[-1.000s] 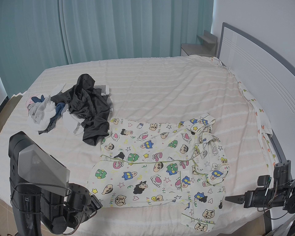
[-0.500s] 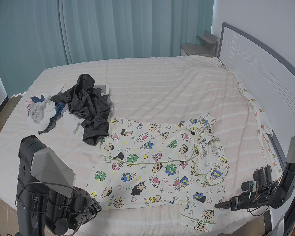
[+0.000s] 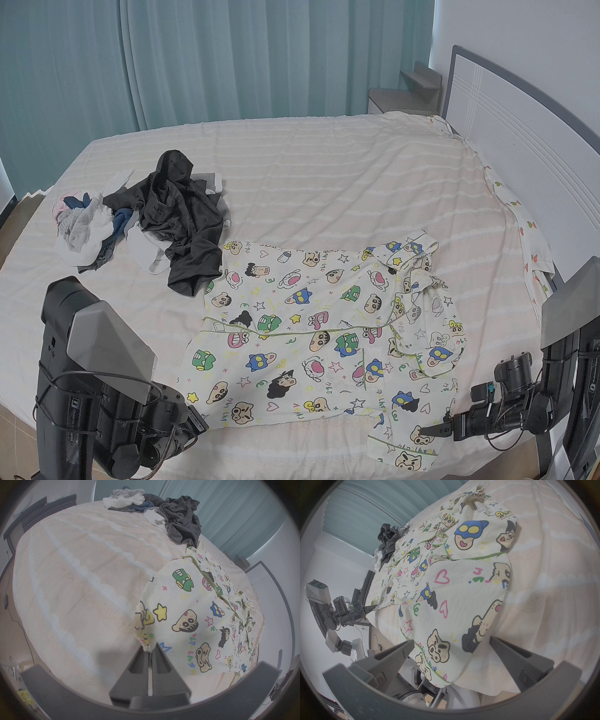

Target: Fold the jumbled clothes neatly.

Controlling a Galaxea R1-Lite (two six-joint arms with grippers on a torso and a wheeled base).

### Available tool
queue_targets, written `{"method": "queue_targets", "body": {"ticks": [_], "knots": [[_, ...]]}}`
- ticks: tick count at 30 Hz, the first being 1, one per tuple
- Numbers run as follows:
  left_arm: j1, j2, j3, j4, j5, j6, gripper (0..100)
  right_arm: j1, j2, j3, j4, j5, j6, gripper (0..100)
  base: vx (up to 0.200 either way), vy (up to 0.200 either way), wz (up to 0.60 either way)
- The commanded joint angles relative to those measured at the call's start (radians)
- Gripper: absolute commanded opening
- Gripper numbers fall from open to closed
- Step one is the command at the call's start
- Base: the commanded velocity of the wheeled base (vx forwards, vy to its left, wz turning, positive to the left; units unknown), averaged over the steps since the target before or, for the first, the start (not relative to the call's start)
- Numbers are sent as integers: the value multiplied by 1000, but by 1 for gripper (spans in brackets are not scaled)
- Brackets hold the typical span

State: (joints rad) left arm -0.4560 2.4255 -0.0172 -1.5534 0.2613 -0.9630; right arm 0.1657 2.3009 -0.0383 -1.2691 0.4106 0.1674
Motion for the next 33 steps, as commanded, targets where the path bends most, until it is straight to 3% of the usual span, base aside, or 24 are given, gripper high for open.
{"method": "queue_targets", "body": {"ticks": [1, 5, 6, 13, 21, 28, 33], "knots": [[0, 3, 17, -17, 0, 0, 0, 20, 46, -6, -7, 0, -2, 100, 0, 0, 0], [2, 3, 17, -17, -2, 0, 0, 43, 54, -15, -24, 0, 0, 100, 0, 0, 0], [2, 3, 17, -17, -2, 0, 0, 43, 54, -15, -24, 0, 0, 0, 0, 0, 0], [5, 3, 17, -17, -2, 0, 0, 83, 61, 5, -84, 0, 1, 0, 0, 0, 0], [5, 3, 17, -17, 3, 0, 0, 75, 34, 38, -110, -3, 1, 0, 0, 0, 0], [5, 3, 17, -17, 4, 0, 0, -18, -23, 38, -102, -6, -3, 0, 0, 0, 0], [5, 3, 17, -17, 4, 0, 0, -52, -80, 38, -1, 4, -11, 0, 0, 0, 0]]}}
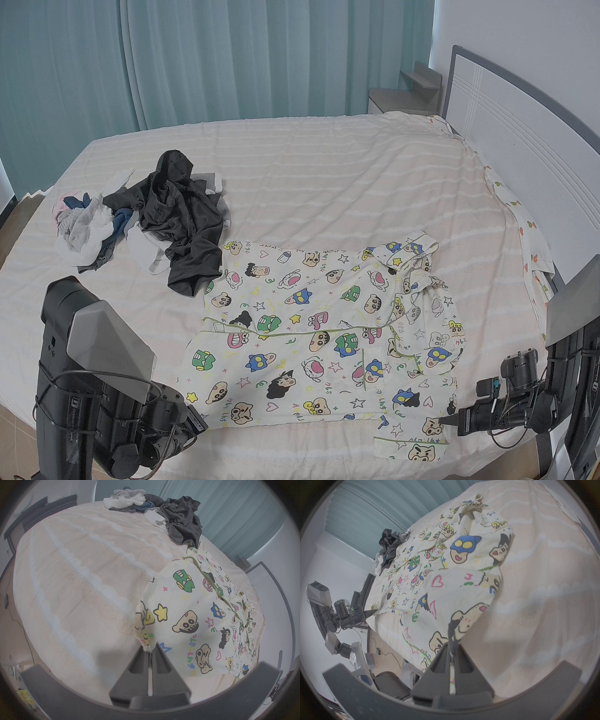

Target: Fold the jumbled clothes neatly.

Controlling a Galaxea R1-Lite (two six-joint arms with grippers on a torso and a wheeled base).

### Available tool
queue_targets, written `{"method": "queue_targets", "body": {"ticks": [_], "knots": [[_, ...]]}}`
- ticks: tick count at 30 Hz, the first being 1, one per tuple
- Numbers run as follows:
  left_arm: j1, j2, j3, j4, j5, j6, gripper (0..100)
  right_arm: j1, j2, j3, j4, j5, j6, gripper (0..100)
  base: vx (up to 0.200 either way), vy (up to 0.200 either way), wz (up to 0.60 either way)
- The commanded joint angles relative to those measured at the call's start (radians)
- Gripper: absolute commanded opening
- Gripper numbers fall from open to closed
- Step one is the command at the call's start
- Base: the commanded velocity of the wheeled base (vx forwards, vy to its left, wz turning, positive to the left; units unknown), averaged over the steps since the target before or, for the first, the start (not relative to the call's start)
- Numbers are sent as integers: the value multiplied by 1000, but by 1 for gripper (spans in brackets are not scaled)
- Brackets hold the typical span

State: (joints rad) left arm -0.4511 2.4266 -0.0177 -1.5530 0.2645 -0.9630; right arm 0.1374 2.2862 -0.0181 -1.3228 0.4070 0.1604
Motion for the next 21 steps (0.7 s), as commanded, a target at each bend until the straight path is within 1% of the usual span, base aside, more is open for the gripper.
{"method": "queue_targets", "body": {"ticks": [1, 3, 4, 5, 6, 19, 21], "knots": [[0, 2, 18, -18, 1, 0, 0, -24, -65, 18, 53, 7, -4, 0, 0, 0, 0], [0, 2, 16, -18, 1, 0, 0, -21, -126, 18, 119, 33, -2, 0, 0, 0, 0], [0, 2, 18, -18, 1, 0, 0, -19, -129, 18, 122, 35, -2, 0, 0, 0, 0], [0, 2, 16, -18, 1, 0, 0, -18, -160, 18, 152, 56, -2, 0, 0, 0, 0], [0, 0, 18, -18, 1, 0, 0, -19, -169, 18, 162, 62, -2, 0, 0, 0, 0], [2, -3, 18, -18, -2, -2, 0, -30, -221, 18, 195, 96, 18, 0, 0, 0, 0], [0, -6, 16, -18, -4, -2, 0, -30, -251, 18, 237, 122, 22, 0, 0, 0, 0]]}}
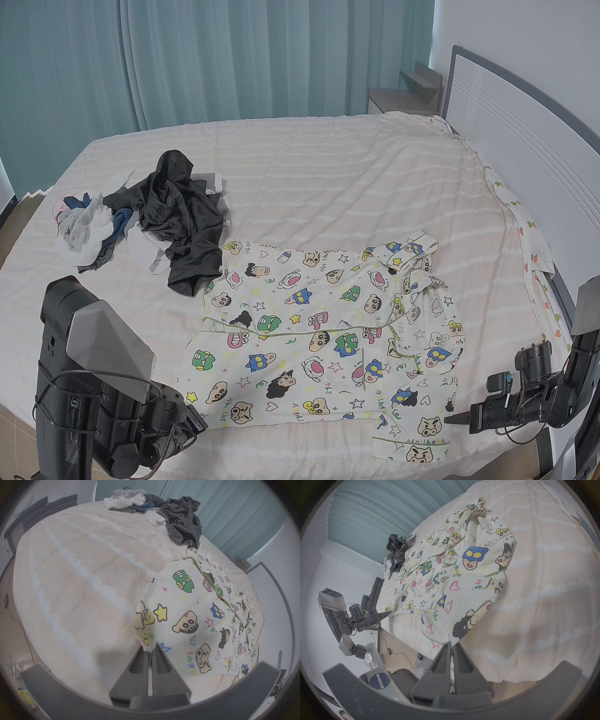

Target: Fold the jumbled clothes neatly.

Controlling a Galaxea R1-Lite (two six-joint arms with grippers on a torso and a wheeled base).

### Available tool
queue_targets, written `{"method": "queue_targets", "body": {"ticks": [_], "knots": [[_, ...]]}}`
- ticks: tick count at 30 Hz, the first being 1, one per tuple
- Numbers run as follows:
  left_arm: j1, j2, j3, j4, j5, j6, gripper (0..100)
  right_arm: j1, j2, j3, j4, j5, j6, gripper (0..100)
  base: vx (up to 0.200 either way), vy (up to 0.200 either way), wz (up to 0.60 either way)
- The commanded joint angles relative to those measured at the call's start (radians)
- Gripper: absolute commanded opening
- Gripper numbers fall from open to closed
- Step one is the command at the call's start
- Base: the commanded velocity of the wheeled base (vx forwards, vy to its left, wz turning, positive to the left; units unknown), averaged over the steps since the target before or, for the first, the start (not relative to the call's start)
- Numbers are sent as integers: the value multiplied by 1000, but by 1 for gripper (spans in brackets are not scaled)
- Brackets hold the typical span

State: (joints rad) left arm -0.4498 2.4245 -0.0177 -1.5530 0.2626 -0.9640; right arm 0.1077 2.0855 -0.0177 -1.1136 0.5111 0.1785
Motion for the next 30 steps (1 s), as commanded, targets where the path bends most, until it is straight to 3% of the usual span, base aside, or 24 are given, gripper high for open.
{"method": "queue_targets", "body": {"ticks": [1, 7, 11, 23, 24, 30], "knots": [[-1, -4, 18, -18, -2, -1, 0, 0, -51, 18, 29, 20, 4, 0, 0, 0, 0], [-4, -5, 18, -18, -36, 1, 0, -13, -65, 18, 130, 32, -19, 0, 0, 0, 0], [6, -36, 18, -12, -36, 11, 0, -25, -62, 18, 186, 33, -86, 0, 0, 0, 0], [8, 10, 18, -18, -36, 11, 0, -25, 10, -36, 179, 33, -91, 0, 0, 0, 0], [8, 11, 18, -18, -36, 10, 0, -25, 18, -47, 178, 33, -90, 100, 0, 0, 0], [10, 10, 18, -18, -36, 10, 0, -22, 39, -82, 178, 35, -86, 100, 0, 0, 0]]}}
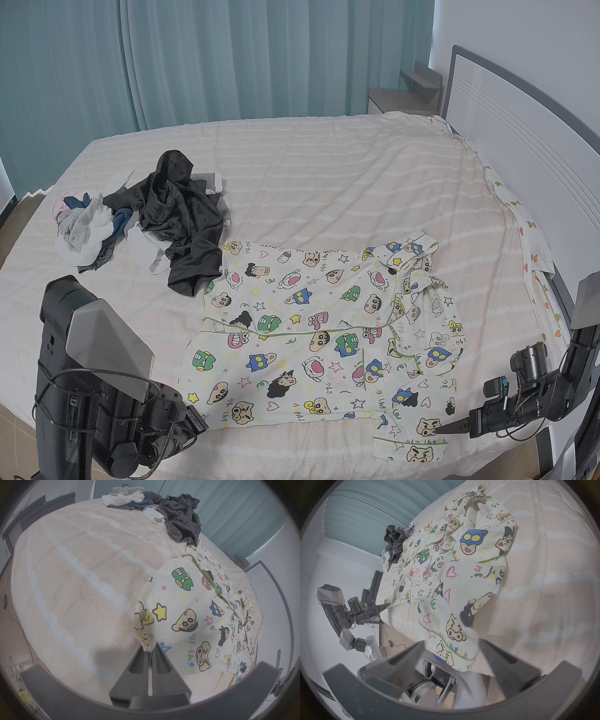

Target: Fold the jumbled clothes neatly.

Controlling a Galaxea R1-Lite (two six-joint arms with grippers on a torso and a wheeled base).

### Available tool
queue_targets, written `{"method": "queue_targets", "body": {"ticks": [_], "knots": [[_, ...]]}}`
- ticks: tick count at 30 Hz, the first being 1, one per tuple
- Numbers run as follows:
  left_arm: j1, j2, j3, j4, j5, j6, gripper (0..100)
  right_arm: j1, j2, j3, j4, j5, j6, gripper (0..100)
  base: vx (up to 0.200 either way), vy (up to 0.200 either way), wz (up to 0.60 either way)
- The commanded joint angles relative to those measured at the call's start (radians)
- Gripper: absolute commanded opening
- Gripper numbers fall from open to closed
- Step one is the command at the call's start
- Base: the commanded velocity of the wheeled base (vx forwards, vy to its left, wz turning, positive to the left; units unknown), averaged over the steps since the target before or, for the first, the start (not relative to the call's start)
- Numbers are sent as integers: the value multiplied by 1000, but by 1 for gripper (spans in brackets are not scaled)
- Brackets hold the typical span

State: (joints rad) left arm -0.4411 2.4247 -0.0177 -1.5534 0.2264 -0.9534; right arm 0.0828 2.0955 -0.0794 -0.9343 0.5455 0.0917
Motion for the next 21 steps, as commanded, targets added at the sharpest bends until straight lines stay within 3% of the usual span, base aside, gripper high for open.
{"method": "queue_targets", "body": {"ticks": [1, 6, 11, 21], "knots": [[1, 8, 18, -17, 1, -1, 0, 5, 35, -26, -1, 1, 0, 100, 0, 0, 0], [1, 8, 18, -17, 2, -1, 0, 11, 37, -49, -6, 1, 17, 100, 0, 0, 0], [2, 8, 18, -17, 4, -2, 0, 84, 26, -86, -31, -1, 141, 100, 0, 0, 0], [4, 8, 18, -17, 4, -2, 0, 150, 127, -102, -132, -9, 177, 100, 0, 0, 0]]}}
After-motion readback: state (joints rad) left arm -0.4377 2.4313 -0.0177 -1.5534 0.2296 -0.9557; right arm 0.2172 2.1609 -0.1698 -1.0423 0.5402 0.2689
